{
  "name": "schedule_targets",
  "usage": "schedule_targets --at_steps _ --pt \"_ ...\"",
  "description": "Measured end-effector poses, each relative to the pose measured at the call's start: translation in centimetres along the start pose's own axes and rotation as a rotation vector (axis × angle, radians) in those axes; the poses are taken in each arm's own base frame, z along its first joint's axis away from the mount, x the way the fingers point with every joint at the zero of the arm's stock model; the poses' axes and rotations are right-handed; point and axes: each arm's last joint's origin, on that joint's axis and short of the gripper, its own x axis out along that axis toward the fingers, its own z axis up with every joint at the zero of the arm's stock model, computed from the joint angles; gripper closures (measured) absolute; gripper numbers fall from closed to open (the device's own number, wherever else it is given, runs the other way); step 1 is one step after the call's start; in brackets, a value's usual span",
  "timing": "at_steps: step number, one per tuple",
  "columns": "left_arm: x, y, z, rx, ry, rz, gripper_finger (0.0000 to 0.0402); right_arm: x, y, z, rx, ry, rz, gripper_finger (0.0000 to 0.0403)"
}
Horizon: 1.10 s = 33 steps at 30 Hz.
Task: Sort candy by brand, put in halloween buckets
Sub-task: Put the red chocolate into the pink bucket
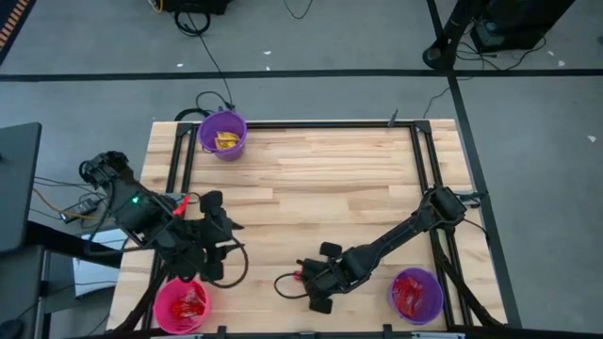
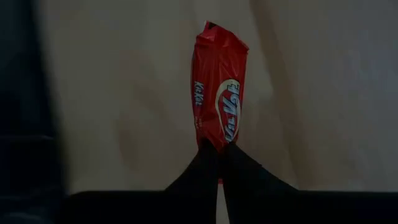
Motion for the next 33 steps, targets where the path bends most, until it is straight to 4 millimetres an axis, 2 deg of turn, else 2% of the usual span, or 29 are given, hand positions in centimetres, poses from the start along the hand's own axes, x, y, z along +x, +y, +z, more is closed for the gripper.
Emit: schedule_targets --at_steps 4,8,11,14,18,24,33 --pt "-0.1 -0.7 -0.3 0.102 0.053 -0.099 0.0218 -2.7 1.7 2.7 -0.042 -0.11 0.106 0.0389" --pt "-0.1 -1.1 -0.3 0.159 0.066 -0.164 0.0218 -5.4 2.5 5.5 -0.098 -0.217 0.2 0.0389" --pt "-0.1 -1.3 -0.1 0.204 0.043 -0.189 0.0218 -6.8 2.2 7.5 -0.124 -0.278 0.266 0.0389" --pt "-0.4 -1.5 0.2 0.245 0.003 -0.237 0.0218 -7.3 1.5 9.1 -0.119 -0.311 0.328 0.0389" --pt "-0.6 -2.2 0.0 0.323 0.026 -0.337 0.0218 -8.5 0.6 11.0 -0.103 -0.397 0.423 0.0389" --pt "-1.0 -2.5 -0.4 0.362 0.005 -0.299 0.0218 -11.4 -0.5 12.4 -0.131 -0.518 0.488 0.0389" --pt "-0.8 -2.2 -0.2 0.385 -0.024 -0.237 0.0226 -11.9 -0.6 13.1 -0.143 -0.57 0.543 0.0389"
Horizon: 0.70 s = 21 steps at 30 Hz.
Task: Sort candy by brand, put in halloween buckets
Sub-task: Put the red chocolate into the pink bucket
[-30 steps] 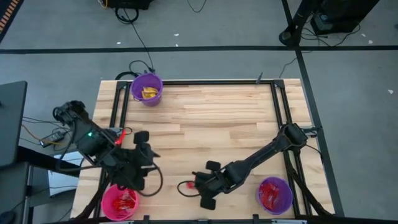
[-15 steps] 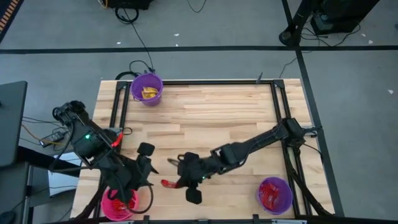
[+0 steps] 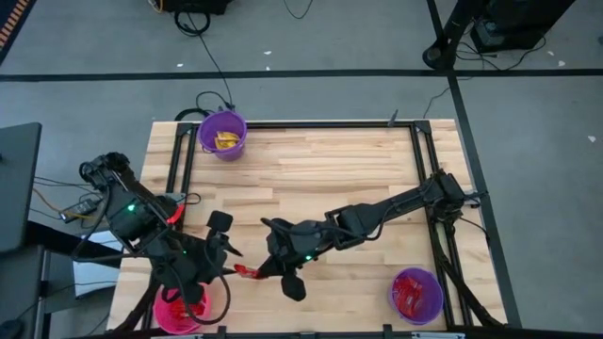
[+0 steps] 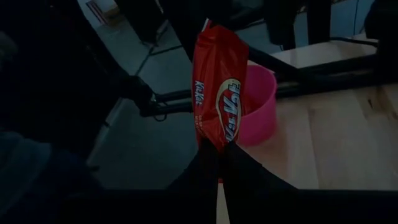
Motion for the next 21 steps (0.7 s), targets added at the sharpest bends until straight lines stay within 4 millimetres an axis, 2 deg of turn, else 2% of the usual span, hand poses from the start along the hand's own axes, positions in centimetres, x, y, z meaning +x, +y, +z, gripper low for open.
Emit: schedule_targets --at_steps 3,9,15,21 --pt "0.0 0.0 0.0 0.017 -0.002 -0.002 0.0264 0.0 0.0 0.1 -0.002 -0.011 0.001 0.0389" --pt "0.0 -0.1 0.0 0.016 0.014 -0.069 0.0386 0.0 -0.4 0.4 0.001 -0.024 -0.002 0.0389" --pt "0.0 -0.1 0.0 0.012 0.014 -0.077 0.0397 -0.1 -0.7 0.6 0.031 -0.038 -0.009 0.038" --pt "-0.1 0.2 -0.6 -0.028 0.059 -0.006 0.0399 -0.1 -1.2 0.5 0.061 -0.042 -0.095 0.0289"
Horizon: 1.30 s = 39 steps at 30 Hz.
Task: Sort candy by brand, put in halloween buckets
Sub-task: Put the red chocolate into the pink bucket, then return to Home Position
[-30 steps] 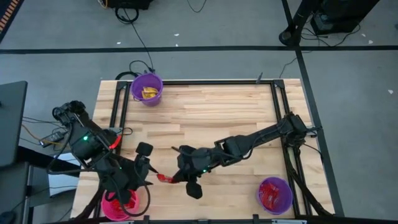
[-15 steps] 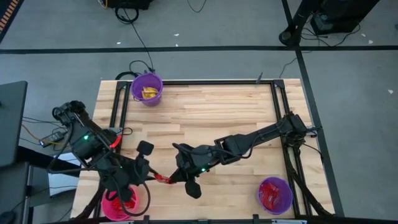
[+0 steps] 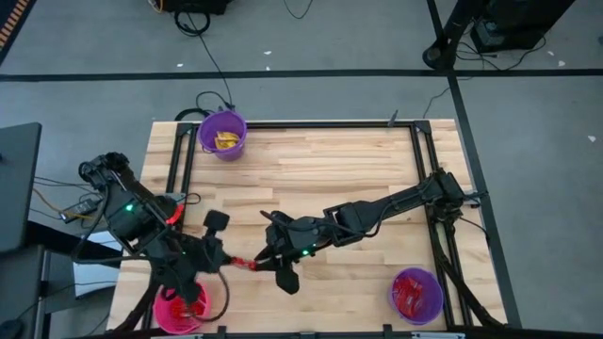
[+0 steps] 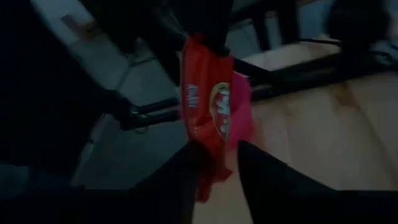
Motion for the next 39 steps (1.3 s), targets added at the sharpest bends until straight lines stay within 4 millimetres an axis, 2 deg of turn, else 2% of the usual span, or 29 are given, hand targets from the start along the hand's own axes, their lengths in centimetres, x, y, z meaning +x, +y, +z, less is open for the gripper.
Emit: schedule_targets --at_steps 6,12,18,21,26,30,33,36,39 --pt "0.4 0.5 -2.0 -0.18 0.161 0.1 0.04 -0.4 -2.5 -1.7 0.088 0.152 -0.294 0.0199" --pt "1.4 -1.5 -6.1 -0.32 0.262 0.042 0.0401 -0.7 -3.8 -1.9 0.121 0.196 -0.38 0.015" --pt "1.9 -5.9 -11.3 -0.512 0.35 -0.271 0.0401 -0.9 -4.2 -2.0 0.139 0.227 -0.398 0.0148" --pt "2.3 -7.8 -12.9 -0.58 0.415 -0.355 0.0401 -0.9 -4.4 -2.0 0.132 0.231 -0.388 0.0151" --pt "3.1 -9.1 -14.7 -0.614 0.509 -0.371 0.0401 -0.8 -5.3 -1.6 0.149 0.236 -0.387 0.0152" --pt "4.5 -9.4 -16.7 -0.653 0.595 -0.323 0.0399 -0.8 -6.1 -1.2 0.201 0.214 -0.402 0.0151" --pt "5.9 -9.8 -17.4 -0.693 0.517 -0.329 0.0375 -0.9 -6.6 -0.9 0.27 0.234 -0.366 0.0151" --pt "6.6 -10.1 -17.7 -0.7 0.432 -0.335 0.0328 -1.0 -7.3 -0.7 0.337 0.253 -0.349 0.0153" --pt "7.0 -9.7 -18.4 -0.701 0.432 -0.276 0.0277 -1.2 -8.1 -0.6 0.388 0.273 -0.355 0.0158"
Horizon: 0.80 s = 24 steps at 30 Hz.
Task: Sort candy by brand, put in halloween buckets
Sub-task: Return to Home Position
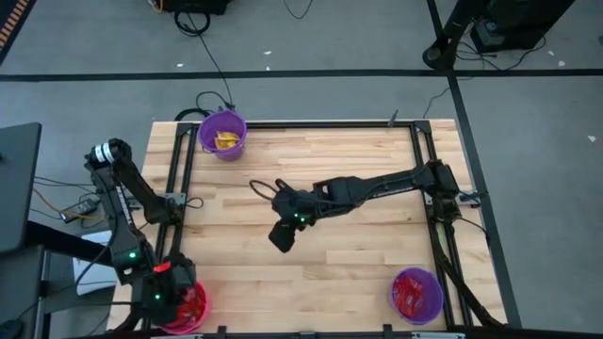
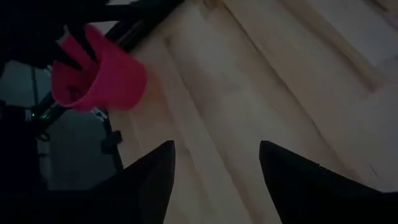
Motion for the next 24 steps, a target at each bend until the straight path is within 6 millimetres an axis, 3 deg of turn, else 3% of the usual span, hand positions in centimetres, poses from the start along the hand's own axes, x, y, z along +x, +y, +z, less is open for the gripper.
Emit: schedule_targets --at_steps 4,9,19,24 --pt "-0.2 0.9 0.0 0.011 0.001 0.089 0.0232 -0.1 -1.0 0.0 0.018 0.055 -0.044 0.0173" --pt "-2.3 2.2 0.9 0.025 -0.034 0.085 0.0219 -0.2 -2.2 0.3 0.009 0.093 -0.101 0.02" --pt "-9.5 6.3 3.8 -0.028 -0.422 -0.083 0.0218 -0.3 -2.4 0.6 -0.042 0.096 -0.091 0.0274" --pt "-11.8 8.5 5.0 0.005 -0.638 -0.032 0.0218 -0.8 -2.0 1.1 -0.178 0.037 -0.12 0.0334"
